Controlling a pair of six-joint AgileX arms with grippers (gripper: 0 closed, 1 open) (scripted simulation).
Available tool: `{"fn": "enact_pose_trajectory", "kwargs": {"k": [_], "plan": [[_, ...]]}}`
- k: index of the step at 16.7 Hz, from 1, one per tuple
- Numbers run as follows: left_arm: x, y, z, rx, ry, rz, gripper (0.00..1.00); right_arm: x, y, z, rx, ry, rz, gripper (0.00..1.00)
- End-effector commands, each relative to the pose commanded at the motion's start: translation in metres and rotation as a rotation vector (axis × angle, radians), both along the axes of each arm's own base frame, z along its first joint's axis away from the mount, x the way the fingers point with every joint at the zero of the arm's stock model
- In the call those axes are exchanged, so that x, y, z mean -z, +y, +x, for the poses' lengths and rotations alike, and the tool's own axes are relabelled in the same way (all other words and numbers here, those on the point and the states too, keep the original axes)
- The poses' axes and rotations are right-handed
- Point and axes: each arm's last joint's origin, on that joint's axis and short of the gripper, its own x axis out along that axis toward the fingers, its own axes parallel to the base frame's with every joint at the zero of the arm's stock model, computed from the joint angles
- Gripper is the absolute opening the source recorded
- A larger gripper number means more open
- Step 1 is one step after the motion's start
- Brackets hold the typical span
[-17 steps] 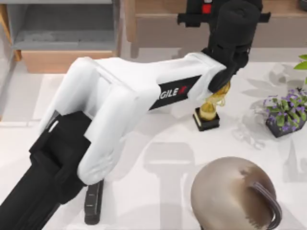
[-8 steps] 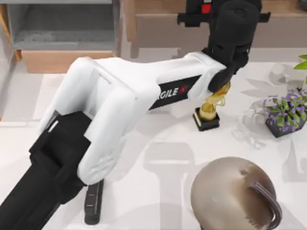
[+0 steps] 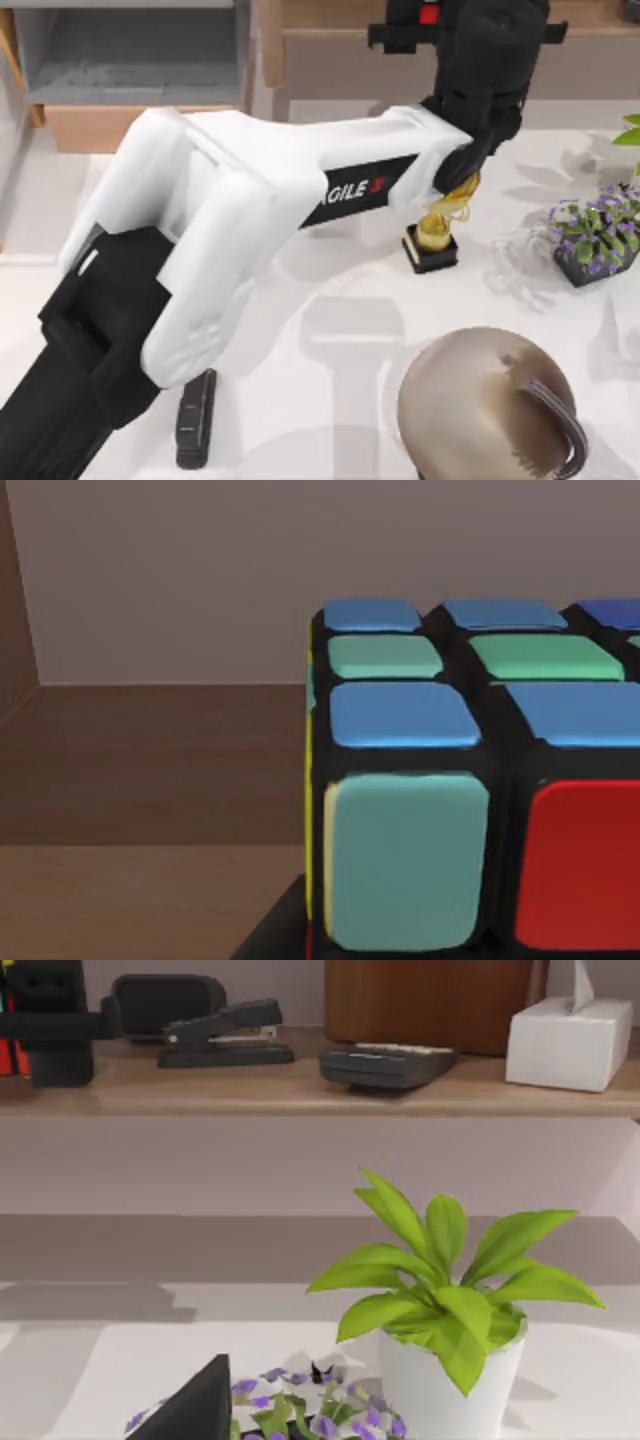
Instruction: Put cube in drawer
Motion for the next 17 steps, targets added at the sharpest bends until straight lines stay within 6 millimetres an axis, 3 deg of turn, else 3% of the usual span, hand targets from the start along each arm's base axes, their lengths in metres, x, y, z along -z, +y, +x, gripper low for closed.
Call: {"fn": "enact_pose_trajectory", "kwargs": {"k": [8, 14, 17], "plan": [[-0.011, -0.001, -0.004, 0.015, -0.003, 0.006, 0.00, 0.000, 0.000, 0.000, 0.000, 0.000, 0.000, 1.00], [-0.082, -0.029, -0.046, 0.258, 0.018, 0.145, 0.00, 0.000, 0.000, 0.000, 0.000, 0.000, 0.000, 1.00], [-0.108, -0.039, -0.071, 0.413, 0.060, 0.282, 0.00, 0.000, 0.000, 0.000, 0.000, 0.000, 0.000, 1.00]]}}
